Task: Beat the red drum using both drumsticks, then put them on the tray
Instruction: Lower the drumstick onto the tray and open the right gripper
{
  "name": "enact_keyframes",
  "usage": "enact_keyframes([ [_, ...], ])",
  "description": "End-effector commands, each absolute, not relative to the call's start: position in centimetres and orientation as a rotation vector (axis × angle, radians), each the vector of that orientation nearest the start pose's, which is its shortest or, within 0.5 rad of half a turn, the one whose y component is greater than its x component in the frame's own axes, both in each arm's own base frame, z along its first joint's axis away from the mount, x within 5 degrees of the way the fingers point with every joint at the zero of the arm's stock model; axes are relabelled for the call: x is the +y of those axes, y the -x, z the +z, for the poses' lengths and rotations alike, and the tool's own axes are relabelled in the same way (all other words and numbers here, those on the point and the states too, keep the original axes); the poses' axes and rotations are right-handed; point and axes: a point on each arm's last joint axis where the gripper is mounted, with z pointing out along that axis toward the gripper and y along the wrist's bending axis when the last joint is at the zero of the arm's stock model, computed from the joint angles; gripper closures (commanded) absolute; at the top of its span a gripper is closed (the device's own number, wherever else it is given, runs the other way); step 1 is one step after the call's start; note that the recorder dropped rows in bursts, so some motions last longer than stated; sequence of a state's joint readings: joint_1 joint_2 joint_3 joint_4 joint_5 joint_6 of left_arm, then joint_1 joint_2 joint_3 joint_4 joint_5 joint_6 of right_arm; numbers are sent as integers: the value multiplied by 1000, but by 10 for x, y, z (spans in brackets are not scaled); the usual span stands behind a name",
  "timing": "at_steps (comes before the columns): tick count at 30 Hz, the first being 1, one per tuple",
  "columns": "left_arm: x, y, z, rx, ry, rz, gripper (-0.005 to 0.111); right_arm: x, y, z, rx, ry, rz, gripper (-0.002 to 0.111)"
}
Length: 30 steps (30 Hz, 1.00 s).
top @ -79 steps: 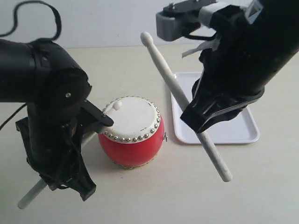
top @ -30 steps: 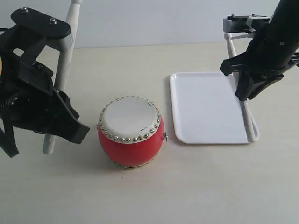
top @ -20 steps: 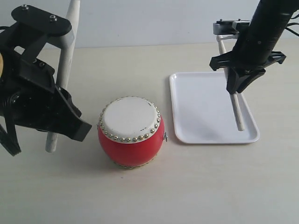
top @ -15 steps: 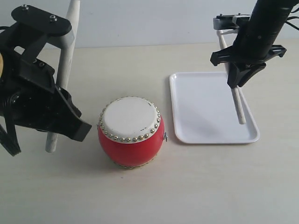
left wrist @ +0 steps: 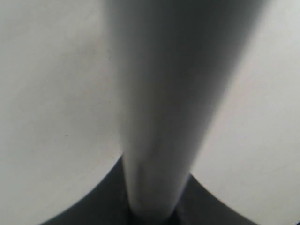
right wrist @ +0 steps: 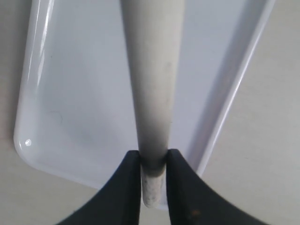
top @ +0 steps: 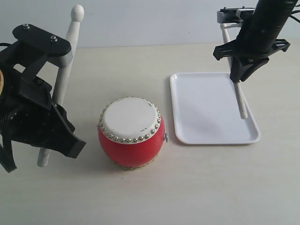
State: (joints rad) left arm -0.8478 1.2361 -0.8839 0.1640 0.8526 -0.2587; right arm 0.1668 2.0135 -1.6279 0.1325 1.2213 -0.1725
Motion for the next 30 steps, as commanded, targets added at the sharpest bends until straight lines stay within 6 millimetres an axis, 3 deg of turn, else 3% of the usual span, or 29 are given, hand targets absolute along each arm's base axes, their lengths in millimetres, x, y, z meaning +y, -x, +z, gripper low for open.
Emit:
enact_keyframes([
  [1, -166, -160, 277, 2524, -877, -157, 107, 77, -400, 222, 3047, 414, 203, 108],
  [24, -168, -162, 278, 2496, -879, -172, 107, 78, -410, 155, 3216, 375, 188, 108],
  [30, -169, -162, 279, 2481, -876, -183, 107, 78, -413, 150, 3211, 366, 184, 108],
])
